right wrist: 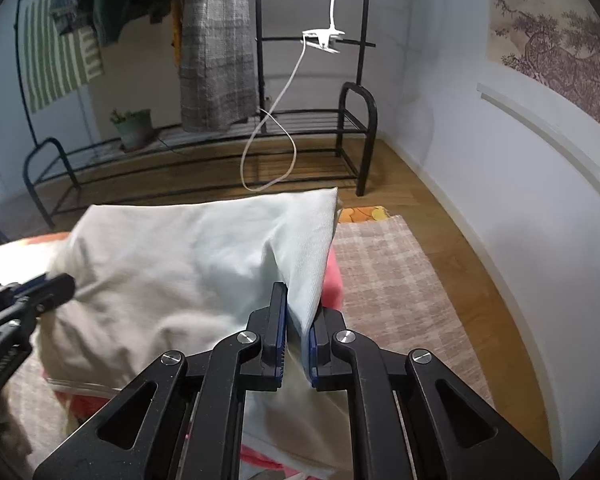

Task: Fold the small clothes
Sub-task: 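Carry the camisole with both tools and lower it onto the clothes stack, then open both tools and pull them back from the stack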

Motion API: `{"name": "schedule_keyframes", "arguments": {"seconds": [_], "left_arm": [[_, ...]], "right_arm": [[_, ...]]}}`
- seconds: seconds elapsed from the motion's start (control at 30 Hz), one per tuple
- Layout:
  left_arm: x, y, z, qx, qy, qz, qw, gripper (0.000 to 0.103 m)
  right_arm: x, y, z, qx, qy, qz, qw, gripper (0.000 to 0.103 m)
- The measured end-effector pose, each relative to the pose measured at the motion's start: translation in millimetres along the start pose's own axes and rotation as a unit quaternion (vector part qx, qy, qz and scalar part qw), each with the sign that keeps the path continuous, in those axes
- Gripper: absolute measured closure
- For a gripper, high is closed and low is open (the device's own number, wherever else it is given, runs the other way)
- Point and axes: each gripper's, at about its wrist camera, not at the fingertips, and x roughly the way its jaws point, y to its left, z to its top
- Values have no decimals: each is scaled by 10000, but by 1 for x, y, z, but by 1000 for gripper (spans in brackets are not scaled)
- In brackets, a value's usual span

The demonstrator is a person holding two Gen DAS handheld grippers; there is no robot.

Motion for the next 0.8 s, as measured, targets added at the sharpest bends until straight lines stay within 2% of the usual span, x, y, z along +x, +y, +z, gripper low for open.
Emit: {"name": "schedule_keyframes", "arguments": {"seconds": [0.33, 0.8], "left_arm": [[-41, 10, -1, -80, -268, 32, 9996, 97], [-188, 51, -10, -290, -999, -240, 9943, 97]], "right_arm": [[-32, -13, 5, 270, -231, 22, 9994, 93], [-158, 38, 9, 43, -943, 386, 9948, 93]]}}
